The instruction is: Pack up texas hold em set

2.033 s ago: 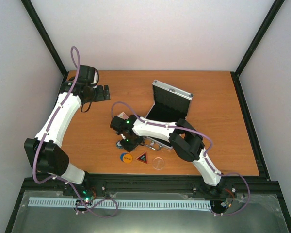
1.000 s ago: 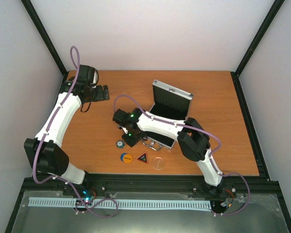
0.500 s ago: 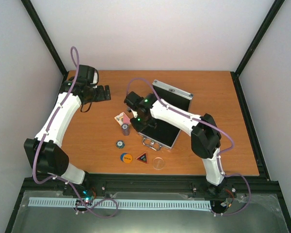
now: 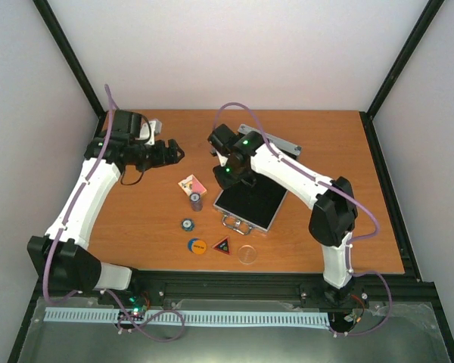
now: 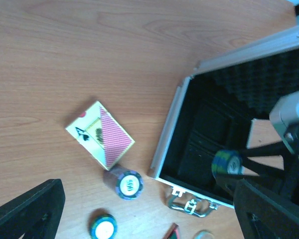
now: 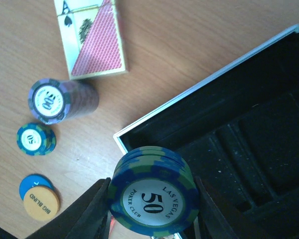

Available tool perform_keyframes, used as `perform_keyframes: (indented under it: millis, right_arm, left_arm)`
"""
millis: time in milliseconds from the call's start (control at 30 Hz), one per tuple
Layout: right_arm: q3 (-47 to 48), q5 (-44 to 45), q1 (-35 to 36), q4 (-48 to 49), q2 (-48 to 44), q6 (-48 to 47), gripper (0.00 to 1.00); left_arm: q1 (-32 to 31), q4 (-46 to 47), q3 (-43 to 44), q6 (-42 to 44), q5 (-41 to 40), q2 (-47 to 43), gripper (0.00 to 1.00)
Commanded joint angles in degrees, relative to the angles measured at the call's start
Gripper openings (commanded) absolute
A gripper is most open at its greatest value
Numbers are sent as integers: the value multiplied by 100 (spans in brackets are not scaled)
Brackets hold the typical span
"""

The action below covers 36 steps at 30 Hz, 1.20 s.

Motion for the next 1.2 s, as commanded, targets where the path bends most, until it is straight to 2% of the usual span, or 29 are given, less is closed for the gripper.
perform_keyframes:
  millis: [0,167,600,867,1167]
  right_arm:
    - [171,-83,-177,94,-241,128,3]
    - [217,-195,-194,82,-423,34,3]
    - [236,-379,-203,-46,-977,-353,3]
    - [223,-585,-203,-73,-1127,-615,3]
    - [215,-653,-203,-132,-1161,-829,3]
  left_arm:
    - [33,400,-202,-207,901,-47,95]
    - [33,625,-133,-572,1573,208,92]
    - [24,427,177,-604,3026,1256,87]
    - [-80,732,397,-822,4333,1787,86]
    - [-563,1003,323,-992,4910,2090,84]
